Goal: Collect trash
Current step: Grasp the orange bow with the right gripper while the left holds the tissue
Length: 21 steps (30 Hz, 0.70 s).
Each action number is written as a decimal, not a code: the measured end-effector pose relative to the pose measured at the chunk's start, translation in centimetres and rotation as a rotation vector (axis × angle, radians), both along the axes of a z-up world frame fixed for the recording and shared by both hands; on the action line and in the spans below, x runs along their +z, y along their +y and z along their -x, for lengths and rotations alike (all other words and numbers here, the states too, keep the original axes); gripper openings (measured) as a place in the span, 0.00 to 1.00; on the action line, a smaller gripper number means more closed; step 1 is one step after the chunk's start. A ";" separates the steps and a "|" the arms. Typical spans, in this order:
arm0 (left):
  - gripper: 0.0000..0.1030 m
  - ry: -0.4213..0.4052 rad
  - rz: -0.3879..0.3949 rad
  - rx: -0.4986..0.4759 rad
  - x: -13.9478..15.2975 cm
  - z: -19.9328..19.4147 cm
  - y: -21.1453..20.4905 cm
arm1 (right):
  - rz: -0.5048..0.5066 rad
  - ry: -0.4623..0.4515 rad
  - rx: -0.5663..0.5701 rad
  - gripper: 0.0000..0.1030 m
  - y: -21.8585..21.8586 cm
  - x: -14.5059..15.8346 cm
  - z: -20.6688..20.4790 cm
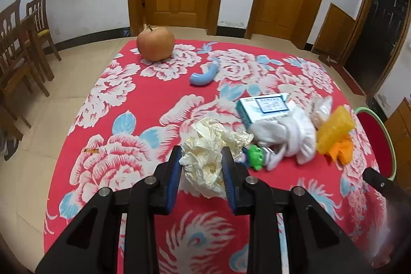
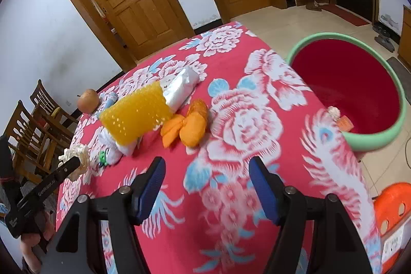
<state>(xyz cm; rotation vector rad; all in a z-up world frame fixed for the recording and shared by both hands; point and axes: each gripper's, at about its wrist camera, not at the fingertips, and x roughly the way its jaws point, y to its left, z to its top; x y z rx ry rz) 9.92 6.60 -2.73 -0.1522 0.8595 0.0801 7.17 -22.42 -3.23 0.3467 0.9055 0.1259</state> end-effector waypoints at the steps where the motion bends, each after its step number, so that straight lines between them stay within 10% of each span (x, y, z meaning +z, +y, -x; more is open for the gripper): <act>1: 0.29 0.007 0.002 0.007 -0.2 -0.3 0.2 | 0.000 0.004 0.001 0.68 0.1 -0.2 -0.6; 21: 0.29 0.036 0.031 0.045 -2.0 -2.0 1.3 | -0.009 0.017 0.034 0.23 1.0 -2.1 -5.3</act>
